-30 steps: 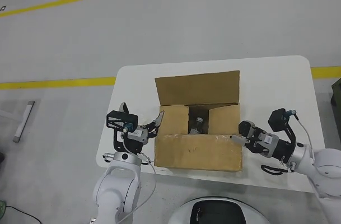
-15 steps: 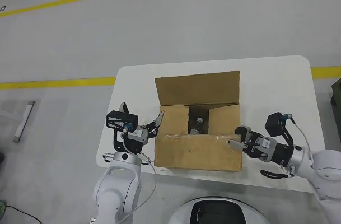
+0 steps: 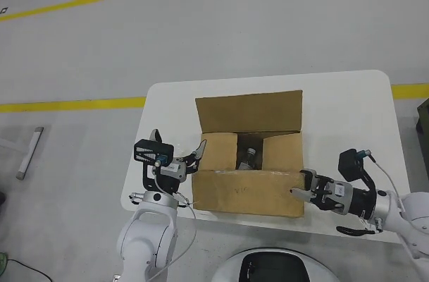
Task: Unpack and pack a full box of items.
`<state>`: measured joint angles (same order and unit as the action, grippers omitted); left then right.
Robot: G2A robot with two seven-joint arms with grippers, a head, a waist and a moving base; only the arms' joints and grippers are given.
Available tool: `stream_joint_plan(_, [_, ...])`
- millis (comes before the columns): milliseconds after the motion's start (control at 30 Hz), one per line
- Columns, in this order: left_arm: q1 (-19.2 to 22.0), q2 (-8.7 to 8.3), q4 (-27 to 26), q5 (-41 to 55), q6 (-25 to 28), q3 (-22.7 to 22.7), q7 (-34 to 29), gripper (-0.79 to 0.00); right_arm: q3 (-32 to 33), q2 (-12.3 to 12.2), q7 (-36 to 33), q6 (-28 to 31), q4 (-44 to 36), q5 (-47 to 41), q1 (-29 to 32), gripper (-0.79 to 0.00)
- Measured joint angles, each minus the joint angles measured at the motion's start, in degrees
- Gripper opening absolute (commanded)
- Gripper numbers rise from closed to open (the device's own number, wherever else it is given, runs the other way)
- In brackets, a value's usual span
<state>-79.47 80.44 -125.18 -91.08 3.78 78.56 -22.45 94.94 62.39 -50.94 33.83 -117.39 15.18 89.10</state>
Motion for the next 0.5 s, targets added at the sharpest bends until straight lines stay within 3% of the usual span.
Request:
stream_joint_plan(67, [0.0,0.0,0.0,0.0,0.0,0.0,0.0,0.0,0.1,-0.2,-0.7,0.4,-0.5,-0.2,0.5,-0.453])
stream_joint_plan(133, [0.0,0.0,0.0,0.0,0.0,0.0,0.0,0.0,0.1,-0.4,-1.4,0.9,-1.1,0.0,1.1,-0.619])
stream_joint_plan(167, [0.0,0.0,0.0,0.0,0.0,0.0,0.0,0.0,0.2,-0.5,-1.6,1.1,-1.3,0.5,1.2,-0.785])
stream_joint_plan(500, [-0.2,-0.02,-0.1,0.3,0.0,0.0,0.5,0.0,2.2,-1.0,5.6,3.1,-5.5,12.4,1.5,-0.785])
